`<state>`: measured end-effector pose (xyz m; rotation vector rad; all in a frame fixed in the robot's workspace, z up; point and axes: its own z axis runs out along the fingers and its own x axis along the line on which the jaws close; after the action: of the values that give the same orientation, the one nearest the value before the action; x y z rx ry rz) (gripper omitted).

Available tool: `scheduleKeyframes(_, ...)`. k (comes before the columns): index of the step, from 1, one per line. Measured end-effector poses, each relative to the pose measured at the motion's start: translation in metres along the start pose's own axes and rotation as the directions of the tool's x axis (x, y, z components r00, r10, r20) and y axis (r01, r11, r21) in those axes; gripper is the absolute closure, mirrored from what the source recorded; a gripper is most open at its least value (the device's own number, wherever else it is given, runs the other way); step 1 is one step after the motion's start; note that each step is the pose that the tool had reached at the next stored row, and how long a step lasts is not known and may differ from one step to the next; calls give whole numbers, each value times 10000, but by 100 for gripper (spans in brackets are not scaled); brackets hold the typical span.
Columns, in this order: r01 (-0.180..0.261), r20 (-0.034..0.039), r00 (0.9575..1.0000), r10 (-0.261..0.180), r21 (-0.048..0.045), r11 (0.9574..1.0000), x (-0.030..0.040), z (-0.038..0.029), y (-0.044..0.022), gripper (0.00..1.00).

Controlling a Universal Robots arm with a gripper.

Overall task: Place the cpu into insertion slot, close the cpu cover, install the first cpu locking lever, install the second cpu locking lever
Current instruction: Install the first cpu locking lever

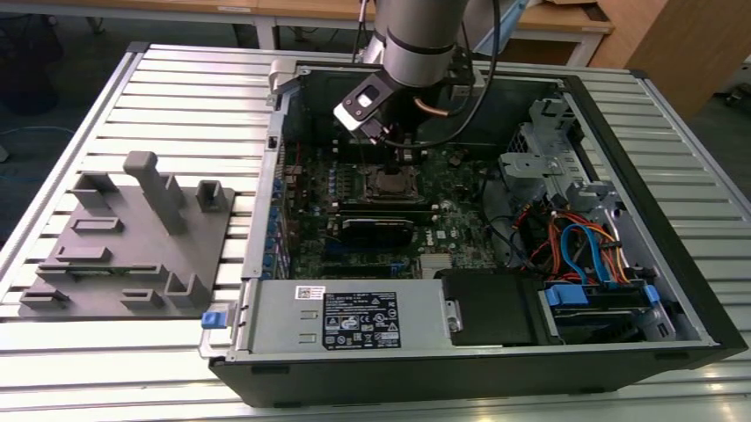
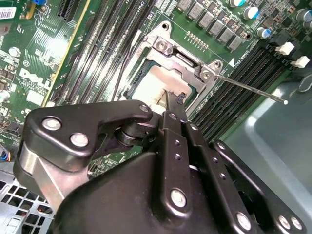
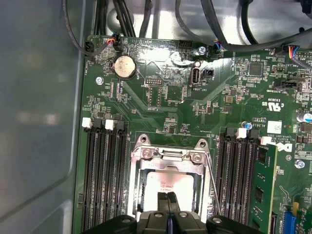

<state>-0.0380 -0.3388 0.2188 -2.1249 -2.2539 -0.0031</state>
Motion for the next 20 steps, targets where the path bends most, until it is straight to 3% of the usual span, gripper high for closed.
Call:
scheduleKeyframes(13, 0, 3, 10000, 0, 2, 10000, 0, -24, -1, 90)
scheduleKeyframes(20, 0, 0, 10000, 0, 0, 10000, 3, -95, -3, 90)
